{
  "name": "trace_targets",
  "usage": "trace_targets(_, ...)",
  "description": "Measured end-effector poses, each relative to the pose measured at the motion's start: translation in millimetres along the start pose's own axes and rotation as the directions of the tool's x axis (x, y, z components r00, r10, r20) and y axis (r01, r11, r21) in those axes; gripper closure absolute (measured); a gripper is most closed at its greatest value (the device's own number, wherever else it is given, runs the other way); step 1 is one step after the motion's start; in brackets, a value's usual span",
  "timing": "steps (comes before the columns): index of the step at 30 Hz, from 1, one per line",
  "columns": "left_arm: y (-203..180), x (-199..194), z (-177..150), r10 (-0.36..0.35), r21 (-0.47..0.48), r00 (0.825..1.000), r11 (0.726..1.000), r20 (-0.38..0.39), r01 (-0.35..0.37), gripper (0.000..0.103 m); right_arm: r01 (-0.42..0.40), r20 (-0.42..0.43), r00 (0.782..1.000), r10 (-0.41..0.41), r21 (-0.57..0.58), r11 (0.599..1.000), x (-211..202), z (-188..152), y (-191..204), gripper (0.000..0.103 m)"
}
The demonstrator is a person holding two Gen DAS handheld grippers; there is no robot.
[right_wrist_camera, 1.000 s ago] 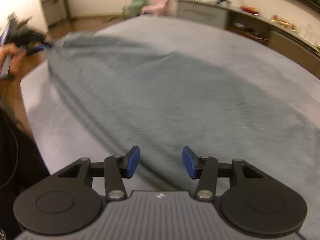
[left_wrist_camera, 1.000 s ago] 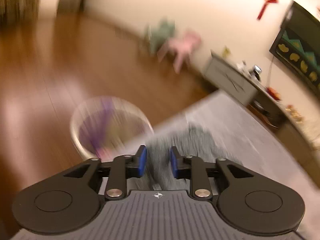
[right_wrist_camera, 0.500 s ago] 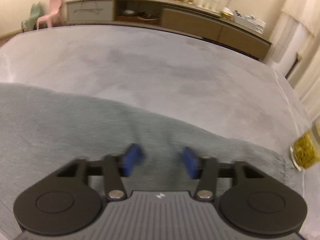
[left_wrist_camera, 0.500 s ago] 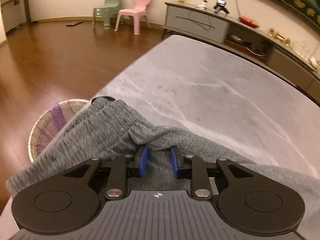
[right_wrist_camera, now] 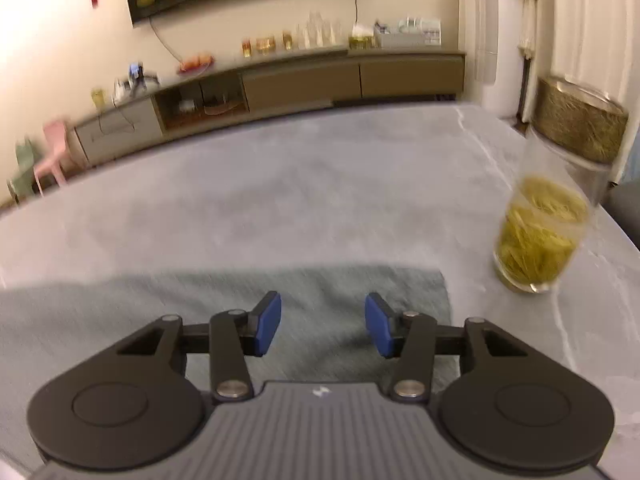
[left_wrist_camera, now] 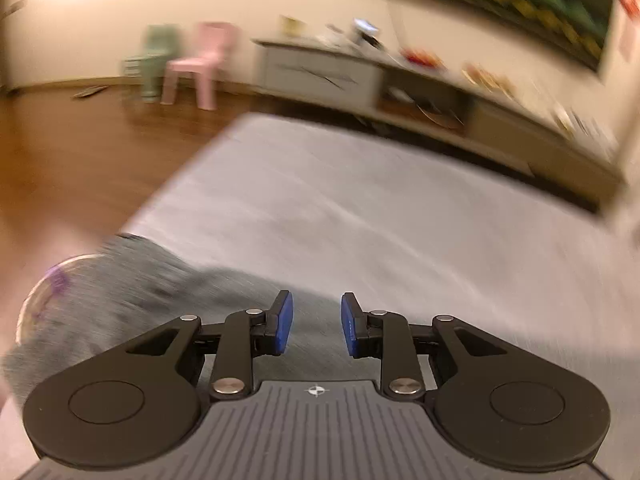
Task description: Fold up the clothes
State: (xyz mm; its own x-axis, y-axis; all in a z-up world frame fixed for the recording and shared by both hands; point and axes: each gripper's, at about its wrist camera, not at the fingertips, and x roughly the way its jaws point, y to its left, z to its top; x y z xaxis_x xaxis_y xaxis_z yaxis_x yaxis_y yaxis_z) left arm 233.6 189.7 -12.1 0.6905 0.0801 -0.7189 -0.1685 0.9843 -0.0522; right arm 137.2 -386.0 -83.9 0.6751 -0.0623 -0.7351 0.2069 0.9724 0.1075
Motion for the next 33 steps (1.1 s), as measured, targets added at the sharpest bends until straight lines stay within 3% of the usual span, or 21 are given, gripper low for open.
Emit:
trace_targets(2,-4.3,16.0,-4.7,0.052,0.018,0.998,0.999,-0.041,-0.051,0.075,0.015,-0.050,0.999,-0.016,-0.034,0.999,11.9,-8.7,-3.0,0.060)
trace_targets(4,-4.8,23.3,-6.5,0.090,0.015,0.994,0.996,-0.059,-0.089,0.075,0.011,-0.044,0.999,-0.010,0.010,1.000,1.8,-15.5,-13.1,0.063)
trace_targets(5,-3.8,17.5,-4.8,0.087,0.000,0.995,0.996,-0.051,-0.087,0.075,0.009,-0.040,0.999,-0.008,0.031,0.999,-3.2,-18.8,-18.1,0.058)
trace_targets(9,-15.8,-20.8,-9.8,0.009,0.023,1.000,1.000,0.026,-0.010,0.075,0.000,-0.027,1.000,0.003,0.118,0.993,-23.4,-32.4,-38.2,0.049)
trace_targets(12,-40.2,-36.8,-20.6,-0.080,0.066,0.996,0.995,0.034,0.078,0.075,-0.007,-0.017,1.000,0.010,0.182,0.983,-38.6,-42.5,-53.3,0.045)
trace_targets(16,-76.8,-42.3,-36.7,-0.148,0.138,0.989,0.980,0.014,0.145,0.074,-0.017,-0.002,1.000,0.018,0.266,0.964,-58.8,-56.0,-73.3,0.047)
trace_targets(17,-77.4,-43.3,-40.5,-0.149,0.135,0.989,0.980,0.012,0.146,0.074,-0.019,-0.008,1.000,0.022,0.267,0.964,-60.2,-57.6,-74.3,0.054)
trace_targets(18,-71.4,-43.8,-43.0,-0.140,0.122,0.990,0.983,0.014,0.137,0.074,-0.018,-0.032,0.999,0.026,0.228,0.974,-54.4,-55.7,-67.1,0.062)
trace_targets(19,-65.4,-44.4,-45.5,-0.131,0.110,0.991,0.986,0.016,0.129,0.074,-0.011,-0.048,0.999,0.020,0.183,0.983,-51.0,-54.6,-59.5,0.078)
trace_targets(21,-53.5,-45.4,-50.4,-0.113,0.084,0.993,0.990,0.019,0.111,0.074,0.038,-0.039,0.999,-0.035,0.083,0.996,-53.3,-55.5,-44.3,0.084)
trace_targets(25,-29.6,-47.5,-60.2,-0.076,0.032,0.997,0.997,0.024,0.076,0.074,0.150,0.006,0.989,-0.149,-0.030,0.988,-54.6,-54.2,-29.1,0.086)
trace_targets(27,-17.6,-48.6,-65.1,-0.058,0.006,0.998,0.998,0.026,0.058,0.074,0.149,0.054,0.988,-0.148,-0.031,0.988,-63.2,-51.5,-26.8,0.087)
trace_targets(29,26.5,-61.8,-61.8,0.010,-0.110,0.997,0.994,0.075,-0.002,0.072,0.139,0.116,0.984,-0.136,-0.020,0.990,-75.6,-48.6,-25.4,0.087)
trace_targets(33,120.0,-78.0,-60.6,0.163,-0.353,0.982,0.928,0.092,-0.121,0.070,0.126,0.231,0.965,-0.123,0.004,0.992,-90.0,-43.7,-18.4,0.089)
